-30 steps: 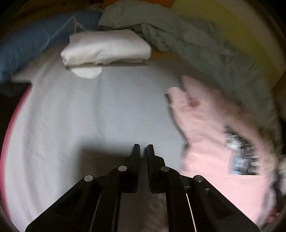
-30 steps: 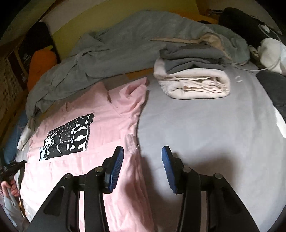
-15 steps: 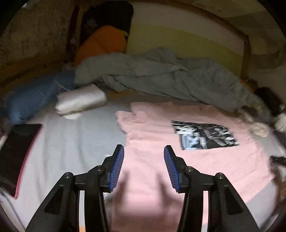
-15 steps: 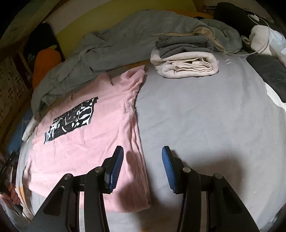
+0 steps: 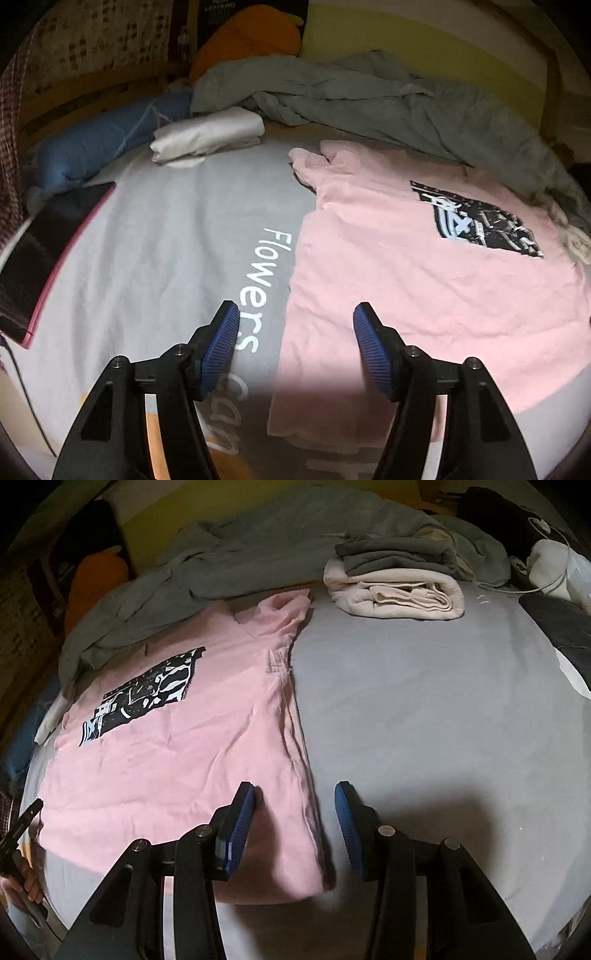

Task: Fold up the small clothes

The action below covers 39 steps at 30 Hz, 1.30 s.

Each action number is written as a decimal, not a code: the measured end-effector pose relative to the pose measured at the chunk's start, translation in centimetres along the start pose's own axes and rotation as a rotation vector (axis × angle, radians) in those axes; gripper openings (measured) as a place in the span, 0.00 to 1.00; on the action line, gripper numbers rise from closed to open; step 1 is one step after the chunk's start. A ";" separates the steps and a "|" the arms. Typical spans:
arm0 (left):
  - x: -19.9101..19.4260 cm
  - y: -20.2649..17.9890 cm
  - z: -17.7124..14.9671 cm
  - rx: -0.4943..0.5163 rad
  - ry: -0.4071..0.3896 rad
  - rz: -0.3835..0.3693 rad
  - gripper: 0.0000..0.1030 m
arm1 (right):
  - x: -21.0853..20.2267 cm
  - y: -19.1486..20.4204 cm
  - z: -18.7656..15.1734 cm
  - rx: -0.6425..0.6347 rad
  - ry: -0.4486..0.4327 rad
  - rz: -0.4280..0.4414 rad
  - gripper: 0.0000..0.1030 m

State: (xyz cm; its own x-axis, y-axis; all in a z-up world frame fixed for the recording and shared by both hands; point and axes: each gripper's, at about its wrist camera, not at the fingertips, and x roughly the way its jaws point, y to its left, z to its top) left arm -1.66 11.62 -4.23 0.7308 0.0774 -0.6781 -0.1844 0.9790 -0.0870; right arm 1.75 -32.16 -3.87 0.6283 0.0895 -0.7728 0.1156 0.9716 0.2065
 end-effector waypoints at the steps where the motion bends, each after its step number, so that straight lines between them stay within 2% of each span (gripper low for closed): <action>1: -0.2 0.1 -0.1 -0.009 -0.002 -0.016 0.62 | -0.3 0.1 0.1 -0.016 -0.011 0.008 0.19; 2: -0.4 0.1 -0.1 -0.011 -0.006 -0.025 0.62 | -0.5 0.2 0.1 -0.028 -0.015 0.021 0.12; 6: -1.0 -0.5 -0.2 0.012 -0.036 -0.010 0.62 | -0.7 0.5 0.0 -0.060 -0.023 0.008 0.12; 8: -1.2 -0.8 -0.5 0.021 -0.029 0.000 0.62 | -0.1 0.5 0.0 -0.054 -0.002 -0.019 0.03; 10: -1.2 -0.9 -1.9 0.022 -0.010 0.049 0.62 | -0.4 0.1 -0.4 -0.019 -0.012 -0.038 0.02; 12: -2.0 -0.7 -3.1 -0.002 -0.035 0.060 0.62 | -1.4 -0.4 -1.1 0.019 -0.043 -0.028 0.02; 15: -3.4 -0.9 -3.3 -0.020 -0.048 -0.035 0.62 | -2.1 -1.0 -1.8 0.058 -0.052 -0.028 0.02; 17: -4.0 -1.2 -3.5 -0.006 -0.053 -0.030 0.62 | -2.5 -1.2 -2.2 0.074 -0.059 -0.045 0.01; 21: -3.8 -1.3 -4.2 -0.008 -0.014 -0.049 0.62 | -3.5 -1.3 -3.1 0.082 -0.082 -0.096 0.01; 23: -4.1 -1.3 -4.4 -0.018 -0.016 -0.075 0.61 | -3.2 -1.1 -3.2 0.059 -0.071 -0.105 0.01; 25: -4.4 -1.3 -4.3 -0.036 -0.024 -0.133 0.60 | -3.1 -0.8 -3.1 0.046 -0.074 -0.130 0.02; 27: -4.6 -1.3 -4.0 -0.051 -0.033 -0.172 0.60 | -4.0 -0.7 -3.1 0.045 -0.107 -0.154 0.13; 29: -4.3 -1.5 -3.8 -0.047 -0.031 -0.107 0.60 | -5.2 -0.9 -3.3 0.063 -0.170 -0.171 0.40; 31: -3.4 -1.0 -3.6 -0.058 -0.014 -0.024 0.60 | -6.1 -1.4 -3.6 0.101 -0.199 -0.134 0.50; 32: -3.1 -0.6 -3.6 -0.077 -0.008 -0.016 0.58 | -6.2 -1.5 -3.7 0.114 -0.193 -0.112 0.50; 33: -3.1 -0.2 -3.5 -0.101 -0.011 -0.012 0.49 | -6.1 -1.7 -3.9 0.125 -0.175 -0.092 0.50; 34: -3.2 0.2 -3.5 -0.113 -0.017 -0.002 0.12 | -5.8 -1.8 -4.3 0.131 -0.153 -0.081 0.50; 35: -3.2 0.5 -3.6 -0.117 -0.015 -0.011 0.05 | -5.6 -1.8 -4.6 0.133 -0.133 -0.076 0.50; 36: -3.6 0.8 -3.7 -0.130 -0.025 -0.007 0.05 | -5.1 -1.8 -5.0 0.134 -0.104 -0.066 0.50; 38: -4.6 0.6 -4.0 -0.121 -0.065 0.047 0.05 | -3.8 -1.5 -5.5 0.104 -0.022 -0.043 0.34; 39: -4.6 0.1 -4.3 -0.090 -0.063 0.068 0.05 | -3.6 -1.2 -5.6 0.077 -0.008 -0.068 0.33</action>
State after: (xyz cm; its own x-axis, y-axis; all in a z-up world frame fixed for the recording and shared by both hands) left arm -7.87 10.59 -4.21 0.7537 0.1573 -0.6381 -0.2908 0.9505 -0.1091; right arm -4.92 -32.43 -4.69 0.6230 0.0222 -0.7819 0.2166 0.9556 0.1997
